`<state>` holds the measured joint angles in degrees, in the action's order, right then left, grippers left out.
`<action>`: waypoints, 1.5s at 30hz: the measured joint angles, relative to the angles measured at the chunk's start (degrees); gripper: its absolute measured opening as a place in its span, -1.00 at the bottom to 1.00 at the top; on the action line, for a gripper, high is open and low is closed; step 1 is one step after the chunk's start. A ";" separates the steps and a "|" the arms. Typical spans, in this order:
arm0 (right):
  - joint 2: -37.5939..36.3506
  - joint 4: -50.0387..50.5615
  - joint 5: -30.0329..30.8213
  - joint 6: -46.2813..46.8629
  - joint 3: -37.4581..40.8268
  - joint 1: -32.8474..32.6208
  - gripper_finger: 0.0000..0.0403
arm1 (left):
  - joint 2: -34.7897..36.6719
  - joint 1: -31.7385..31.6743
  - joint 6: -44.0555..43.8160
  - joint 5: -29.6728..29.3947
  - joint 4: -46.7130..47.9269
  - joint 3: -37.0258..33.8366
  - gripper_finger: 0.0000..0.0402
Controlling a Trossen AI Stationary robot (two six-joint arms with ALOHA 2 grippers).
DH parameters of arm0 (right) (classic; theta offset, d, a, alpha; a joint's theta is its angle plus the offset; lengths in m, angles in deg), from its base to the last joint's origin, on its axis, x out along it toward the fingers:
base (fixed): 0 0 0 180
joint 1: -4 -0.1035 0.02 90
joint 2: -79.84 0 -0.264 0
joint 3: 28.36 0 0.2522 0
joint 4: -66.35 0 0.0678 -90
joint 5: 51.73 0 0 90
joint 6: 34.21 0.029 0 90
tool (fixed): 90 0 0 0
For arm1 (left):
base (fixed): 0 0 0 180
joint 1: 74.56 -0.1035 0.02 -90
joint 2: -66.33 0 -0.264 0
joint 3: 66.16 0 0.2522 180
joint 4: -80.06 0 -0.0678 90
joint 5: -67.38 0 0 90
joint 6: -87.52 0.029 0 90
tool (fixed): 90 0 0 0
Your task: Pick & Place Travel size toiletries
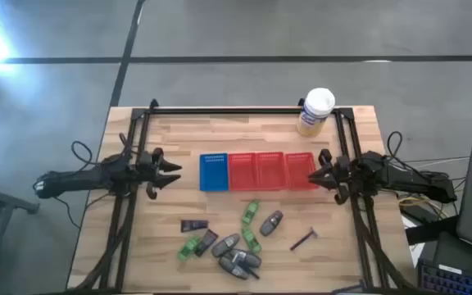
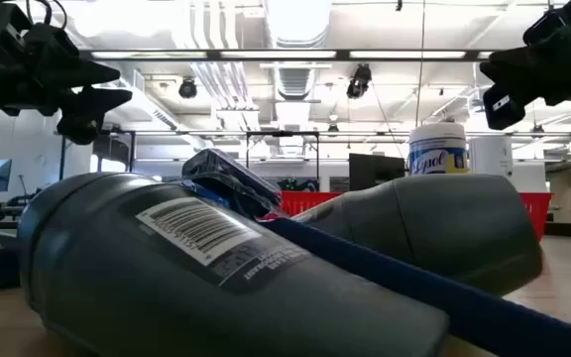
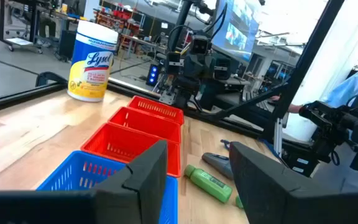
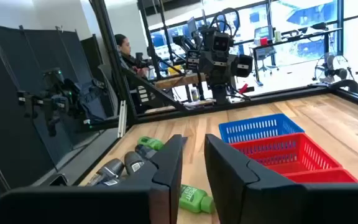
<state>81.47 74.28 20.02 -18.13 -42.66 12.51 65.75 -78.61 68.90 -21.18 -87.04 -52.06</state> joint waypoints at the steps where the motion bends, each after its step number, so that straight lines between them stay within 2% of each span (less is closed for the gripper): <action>1: 0.01 0.01 -0.01 0.00 0.00 0.00 -0.72 | 0.00 -0.01 -0.01 0.00 0.00 0.00 -0.11; 11: 0.00 0.00 0.01 0.00 0.00 -0.01 -0.78 | 0.00 -0.01 -0.01 0.02 0.02 0.00 -0.11; 30: 0.00 -0.01 0.01 0.00 0.00 0.00 -0.50 | 0.00 0.01 0.01 0.00 0.00 0.00 -0.11; 31: 0.02 -0.09 0.19 -1.60 0.00 -0.01 -0.49 | 0.00 0.00 -0.01 0.00 0.02 0.00 -0.11; 32: 0.02 -0.45 0.96 -7.11 0.00 0.00 -0.47 | 0.00 0.00 0.00 0.02 0.00 0.00 -0.11; 35: 0.00 -0.79 4.78 -30.03 0.00 0.00 -0.43 | 0.00 0.00 0.00 0.02 0.01 0.00 -0.11; 37: 0.04 -1.11 6.67 -40.22 0.00 0.00 -0.40 | 0.00 -0.01 -0.01 0.01 0.00 0.00 -0.11; 43: 0.02 -1.01 9.62 -56.24 0.00 0.02 -0.32 | 0.00 -0.01 -0.01 0.00 0.00 0.00 -0.11; 45: 0.00 -0.76 8.39 -54.83 0.00 0.00 -0.30 | 0.00 0.01 0.01 0.02 0.00 0.00 -0.11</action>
<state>81.47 73.51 28.41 -72.96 -42.66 12.51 65.75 -78.59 68.91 -21.16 -87.04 -52.06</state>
